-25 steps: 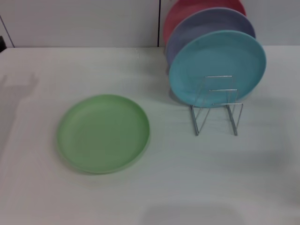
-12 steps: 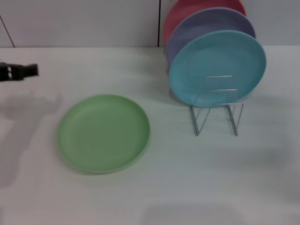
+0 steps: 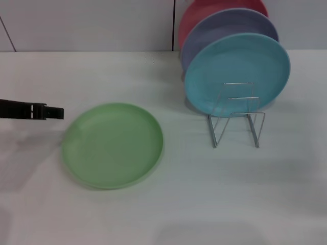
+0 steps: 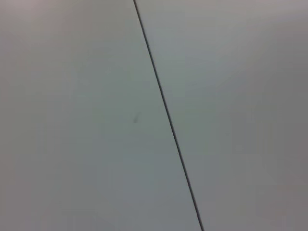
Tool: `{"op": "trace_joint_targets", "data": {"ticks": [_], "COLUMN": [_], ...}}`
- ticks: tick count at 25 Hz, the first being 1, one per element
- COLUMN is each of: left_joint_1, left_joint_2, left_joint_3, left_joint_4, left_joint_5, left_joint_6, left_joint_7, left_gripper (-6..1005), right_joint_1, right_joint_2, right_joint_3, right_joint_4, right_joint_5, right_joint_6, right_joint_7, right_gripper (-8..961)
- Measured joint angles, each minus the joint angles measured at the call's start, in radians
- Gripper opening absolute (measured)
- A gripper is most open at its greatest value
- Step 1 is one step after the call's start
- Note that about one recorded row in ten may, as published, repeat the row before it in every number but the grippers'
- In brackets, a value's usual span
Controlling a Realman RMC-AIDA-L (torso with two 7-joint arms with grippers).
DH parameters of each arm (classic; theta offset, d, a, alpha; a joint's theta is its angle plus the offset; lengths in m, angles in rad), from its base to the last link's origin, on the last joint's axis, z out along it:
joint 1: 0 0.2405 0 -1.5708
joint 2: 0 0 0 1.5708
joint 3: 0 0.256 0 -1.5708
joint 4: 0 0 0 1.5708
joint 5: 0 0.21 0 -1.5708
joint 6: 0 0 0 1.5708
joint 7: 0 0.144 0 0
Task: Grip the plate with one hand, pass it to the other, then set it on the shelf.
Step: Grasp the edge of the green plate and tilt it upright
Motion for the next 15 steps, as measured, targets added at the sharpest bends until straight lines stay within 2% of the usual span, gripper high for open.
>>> {"op": "trace_joint_targets", "data": {"ticks": [8,10,11,15], "left_joint_1": [-0.108,-0.108,-0.151,-0.195], "left_joint_2": [-0.001,-0.001,-0.002,-0.002], "left_joint_3": [0.001,0.001,0.001,0.002], "left_joint_4": [0.117,0.117,0.182,0.254], "left_joint_5": [0.089,0.089,0.118,0.139], "left_joint_6": [-0.110,-0.110,-0.121,-0.125], "left_joint_7": [-0.067,-0.067,-0.078,-0.089], "left_gripper": [834,834,834,834], "right_joint_1": [0.015,0.018,0.018,0.020], "right_joint_2": [-0.001,-0.001,-0.001,-0.001], "right_joint_3": [0.002,0.001,0.001,0.000], "right_joint_4": [-0.017,-0.018,-0.018,-0.018], "right_joint_5": [-0.001,-0.002,-0.002,-0.002], "right_joint_6": [0.007,0.008,0.008,0.008], "right_joint_7": [0.006,0.007,0.007,0.007], "right_gripper": [625,625,625,624]}}
